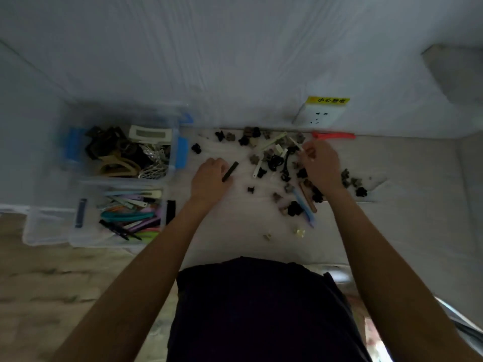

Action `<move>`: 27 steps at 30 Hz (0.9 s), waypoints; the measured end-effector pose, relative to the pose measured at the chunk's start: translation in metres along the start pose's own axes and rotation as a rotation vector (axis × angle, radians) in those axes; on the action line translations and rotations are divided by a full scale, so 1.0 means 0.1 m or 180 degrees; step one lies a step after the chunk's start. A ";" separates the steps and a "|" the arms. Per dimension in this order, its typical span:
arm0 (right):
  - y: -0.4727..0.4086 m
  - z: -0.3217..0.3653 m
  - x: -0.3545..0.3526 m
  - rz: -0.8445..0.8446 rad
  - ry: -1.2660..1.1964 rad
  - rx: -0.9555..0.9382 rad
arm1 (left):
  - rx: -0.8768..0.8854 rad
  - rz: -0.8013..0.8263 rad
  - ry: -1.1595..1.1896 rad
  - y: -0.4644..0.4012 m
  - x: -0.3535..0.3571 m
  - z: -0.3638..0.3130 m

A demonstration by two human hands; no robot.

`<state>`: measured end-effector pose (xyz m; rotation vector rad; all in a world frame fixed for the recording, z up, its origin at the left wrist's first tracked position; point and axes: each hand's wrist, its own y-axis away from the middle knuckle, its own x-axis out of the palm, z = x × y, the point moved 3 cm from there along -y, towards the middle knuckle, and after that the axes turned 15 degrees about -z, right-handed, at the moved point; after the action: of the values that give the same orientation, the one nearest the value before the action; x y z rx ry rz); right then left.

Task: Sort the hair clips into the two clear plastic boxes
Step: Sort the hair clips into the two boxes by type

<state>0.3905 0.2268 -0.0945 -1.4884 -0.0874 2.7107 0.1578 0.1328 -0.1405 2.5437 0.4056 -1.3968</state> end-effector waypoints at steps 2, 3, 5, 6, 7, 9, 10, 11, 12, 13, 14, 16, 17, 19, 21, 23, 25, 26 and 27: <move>-0.16 -0.02 0.06 -0.0029 0.0478 -0.0323 | -0.0037 0.0000 -0.0034 -0.03 -0.01 -0.04; -0.22 -0.02 0.09 -0.0010 0.0703 -0.0430 | -0.0073 0.0027 -0.0104 -0.05 -0.01 -0.06; -0.30 -0.01 0.15 0.0090 0.1059 -0.0531 | -0.0176 0.0117 -0.0289 -0.09 -0.01 -0.08; -0.32 0.00 0.18 0.0157 0.1192 -0.0567 | -0.0230 0.0142 -0.0364 -0.09 -0.01 -0.08; -0.32 0.00 0.20 0.0203 0.1299 -0.0595 | -0.0265 0.0155 -0.0411 -0.08 0.00 -0.07; -0.28 0.00 0.22 0.0271 0.1507 -0.0616 | -0.0306 0.0176 -0.0450 -0.05 -0.01 -0.05; -0.25 0.00 0.23 0.0308 0.1598 -0.0646 | -0.0317 0.0197 -0.0465 -0.03 -0.01 -0.03; -0.22 -0.01 0.25 0.0341 0.1645 -0.0697 | -0.0323 0.0222 -0.0480 -0.01 -0.02 -0.01; -0.18 -0.03 0.25 0.0368 0.1635 -0.0794 | -0.0341 0.0226 -0.0493 0.04 -0.02 -0.01; -0.15 -0.05 0.26 0.0371 0.1596 -0.0848 | -0.0349 0.0248 -0.0506 0.05 -0.03 0.00; -0.13 -0.06 0.26 0.0363 0.1515 -0.0860 | -0.0349 0.0279 -0.0510 0.05 -0.03 0.01; -0.07 -0.09 0.25 0.0346 0.1328 -0.0886 | -0.0373 0.0336 -0.0437 0.04 -0.03 -0.01; -0.04 -0.10 0.24 0.0343 0.1254 -0.0901 | -0.0400 0.0340 -0.0297 0.03 -0.03 -0.05; 0.00 -0.11 0.22 0.0283 0.1132 -0.0976 | -0.0397 0.0321 0.0122 0.01 -0.02 -0.20; 0.02 -0.08 0.19 0.0146 0.1034 -0.1086 | -0.0328 0.0244 0.0454 -0.03 0.00 -0.38; 0.02 -0.03 0.15 -0.0050 0.0906 -0.1174 | -0.0301 0.0188 0.0459 -0.06 0.06 -0.54; 0.03 0.06 0.10 -0.0171 0.0733 -0.1218 | -0.0275 0.0186 0.0205 -0.11 0.14 -0.62; 0.04 0.10 0.09 -0.0157 0.0709 -0.1238 | -0.0265 0.0182 0.0110 -0.13 0.17 -0.64; 0.05 0.15 0.09 -0.0103 0.0774 -0.1264 | -0.0258 0.0177 0.0055 -0.16 0.18 -0.66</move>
<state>0.3734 0.2218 -0.0941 -1.8799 -0.6662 2.5652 0.2139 0.1708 -0.1217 2.4842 0.3831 -1.3126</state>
